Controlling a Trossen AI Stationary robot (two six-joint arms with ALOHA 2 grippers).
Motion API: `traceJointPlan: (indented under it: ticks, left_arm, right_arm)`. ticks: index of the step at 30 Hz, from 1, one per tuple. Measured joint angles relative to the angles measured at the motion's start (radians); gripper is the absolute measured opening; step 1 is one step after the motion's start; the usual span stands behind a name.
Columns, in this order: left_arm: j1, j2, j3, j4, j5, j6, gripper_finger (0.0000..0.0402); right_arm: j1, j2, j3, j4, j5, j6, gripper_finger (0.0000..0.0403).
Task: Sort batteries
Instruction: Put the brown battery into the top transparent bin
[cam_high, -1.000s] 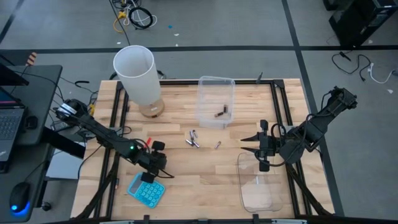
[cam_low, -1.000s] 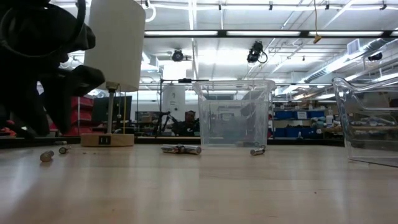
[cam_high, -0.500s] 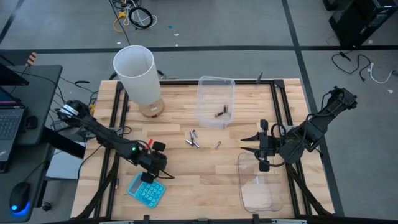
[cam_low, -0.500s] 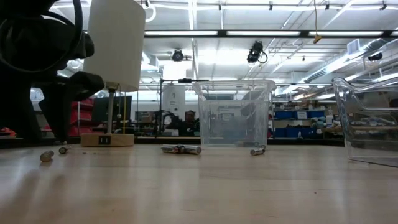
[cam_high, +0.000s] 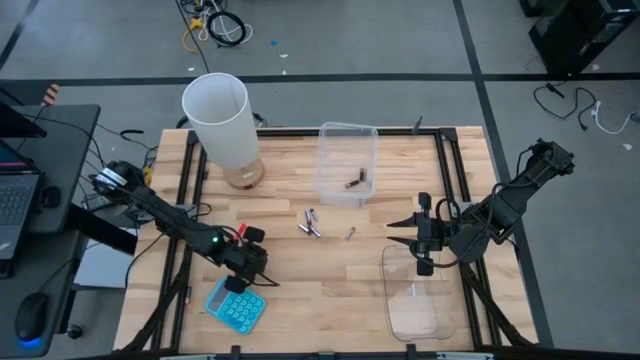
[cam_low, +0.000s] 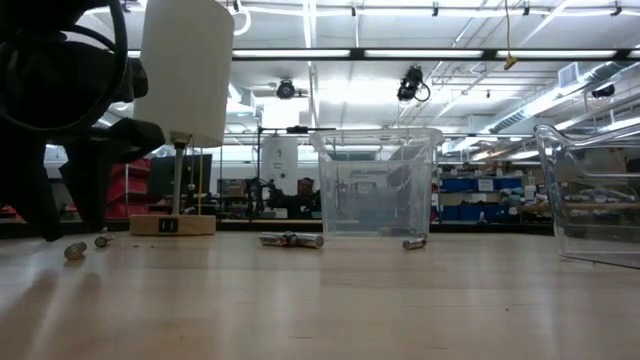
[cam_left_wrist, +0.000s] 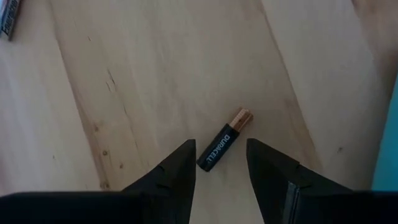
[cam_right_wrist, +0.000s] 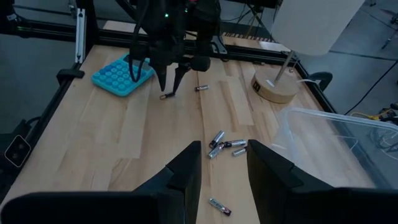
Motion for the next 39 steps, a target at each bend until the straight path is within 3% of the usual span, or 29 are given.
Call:
traceJointPlan:
  ticks: [16,33,39]
  left_arm:
    - [0.000,0.002,0.000,0.018,-0.027,0.010,0.0145]
    - [0.000,0.093,0.004,0.027,-0.021,0.009,0.0145]
    - [0.000,0.094,0.002,0.027,-0.018,0.009,0.0128]
  right_arm:
    - [0.000,0.000,0.000,0.000,0.000,0.000,0.0115]
    - [0.000,0.000,0.000,0.000,0.000,0.000,0.0115]
    - [0.000,0.000,0.000,0.000,0.000,0.000,0.0115]
